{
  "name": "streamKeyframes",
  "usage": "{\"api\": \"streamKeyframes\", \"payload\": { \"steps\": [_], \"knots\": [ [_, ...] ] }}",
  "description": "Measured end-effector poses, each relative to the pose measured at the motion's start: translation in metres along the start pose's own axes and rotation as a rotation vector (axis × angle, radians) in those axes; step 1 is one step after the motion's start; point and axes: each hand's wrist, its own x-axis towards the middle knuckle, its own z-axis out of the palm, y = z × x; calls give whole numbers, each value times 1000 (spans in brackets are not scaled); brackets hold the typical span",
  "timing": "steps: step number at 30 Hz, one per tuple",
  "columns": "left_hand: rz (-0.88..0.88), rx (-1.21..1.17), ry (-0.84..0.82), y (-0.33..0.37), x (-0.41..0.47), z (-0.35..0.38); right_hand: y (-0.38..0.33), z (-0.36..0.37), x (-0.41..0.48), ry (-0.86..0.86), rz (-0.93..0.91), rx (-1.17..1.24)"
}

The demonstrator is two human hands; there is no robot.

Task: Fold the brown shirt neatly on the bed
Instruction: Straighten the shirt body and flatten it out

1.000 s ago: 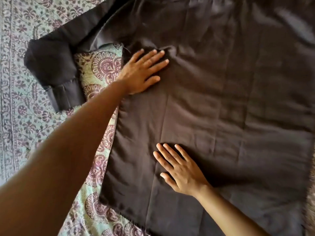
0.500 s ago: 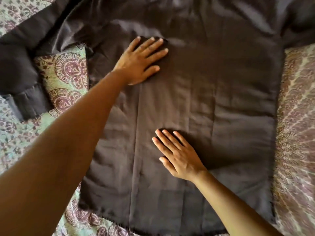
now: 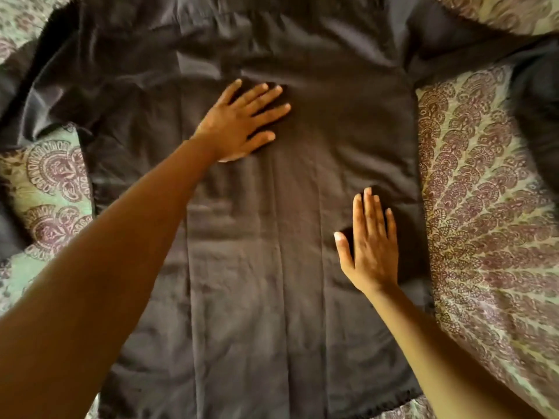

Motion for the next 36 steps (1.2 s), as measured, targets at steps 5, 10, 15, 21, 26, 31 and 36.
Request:
{"api": "streamKeyframes", "payload": {
  "steps": [5, 10, 15, 21, 26, 31, 36],
  "knots": [
    [-367, -106, 75, -5, 29, -10, -8, -15, 40, 182, 91, 106],
    [-163, -33, 53, 3, 6, 2, -37, -19, 151, 136, -180, 103],
    [-631, -134, 112, -93, -42, 1, -22, -19, 211, 144, -103, 16],
    [-1179, -228, 188, -162, -89, -3, -14, -26, 235, 186, 129, 66],
    [-981, -243, 283, -164, -51, -16, -44, -41, 274, 172, -71, 113],
    [-1087, -300, 244, -208, -50, -18, -54, -39, 307, 95, -9, 105],
    [-996, -711, 384, -237, -45, -44, -66, -34, 311, 179, 81, 115]
  ]
}}
